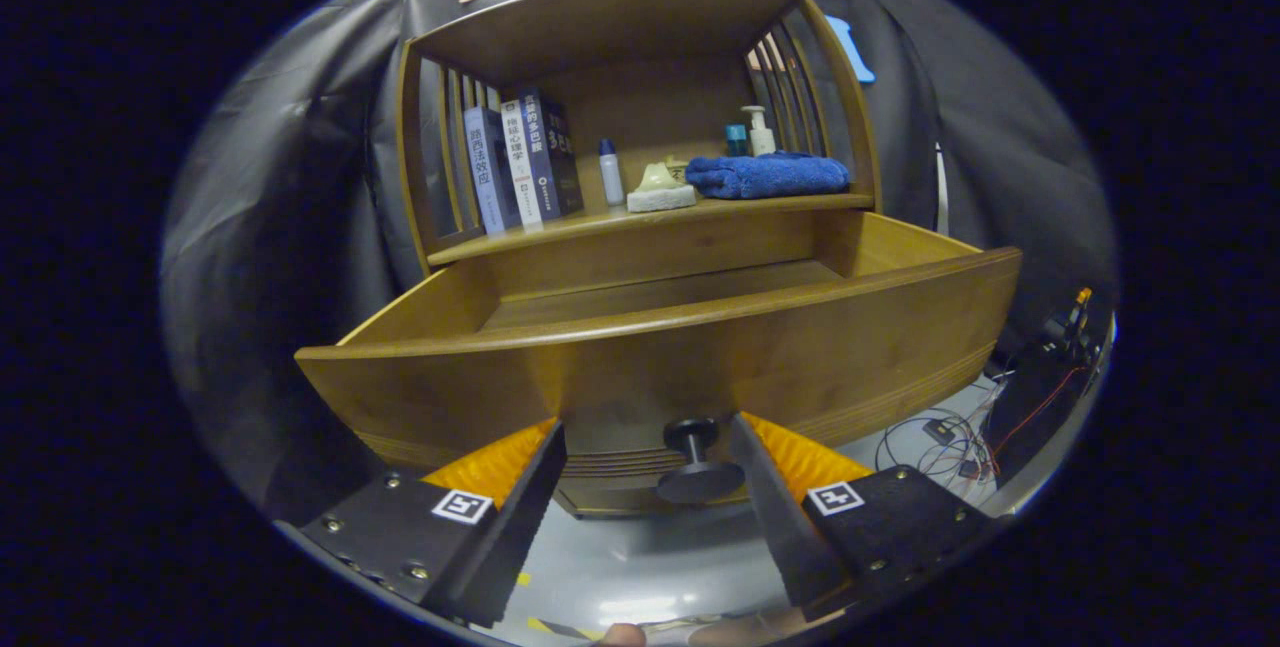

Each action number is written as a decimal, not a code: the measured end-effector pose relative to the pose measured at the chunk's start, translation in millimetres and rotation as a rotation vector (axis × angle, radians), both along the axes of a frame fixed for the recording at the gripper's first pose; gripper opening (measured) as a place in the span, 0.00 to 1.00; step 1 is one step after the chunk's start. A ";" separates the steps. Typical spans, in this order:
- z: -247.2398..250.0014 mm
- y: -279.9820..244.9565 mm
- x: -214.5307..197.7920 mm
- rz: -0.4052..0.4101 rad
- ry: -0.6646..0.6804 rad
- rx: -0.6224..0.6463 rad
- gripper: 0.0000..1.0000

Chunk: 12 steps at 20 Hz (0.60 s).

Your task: Pull open the drawer, take out the items inside it, and place them on the countertop above the cabinet.

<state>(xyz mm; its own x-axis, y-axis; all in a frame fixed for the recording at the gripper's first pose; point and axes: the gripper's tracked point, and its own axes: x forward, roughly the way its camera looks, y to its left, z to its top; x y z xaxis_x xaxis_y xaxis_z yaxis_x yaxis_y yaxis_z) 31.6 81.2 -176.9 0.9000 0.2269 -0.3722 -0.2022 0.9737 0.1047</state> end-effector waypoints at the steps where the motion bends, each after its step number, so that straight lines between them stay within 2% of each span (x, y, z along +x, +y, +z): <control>1: -0.2 -0.1 0.7 0.006 -0.001 -0.010 0.98; 12: 3.6 -0.7 0.1 0.001 0.005 -0.041 0.98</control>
<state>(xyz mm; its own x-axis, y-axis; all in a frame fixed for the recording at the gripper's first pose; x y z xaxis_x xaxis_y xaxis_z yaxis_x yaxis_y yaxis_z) 31.7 80.5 -173.3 0.8979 0.2124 -0.3854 -0.2029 0.9770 0.0658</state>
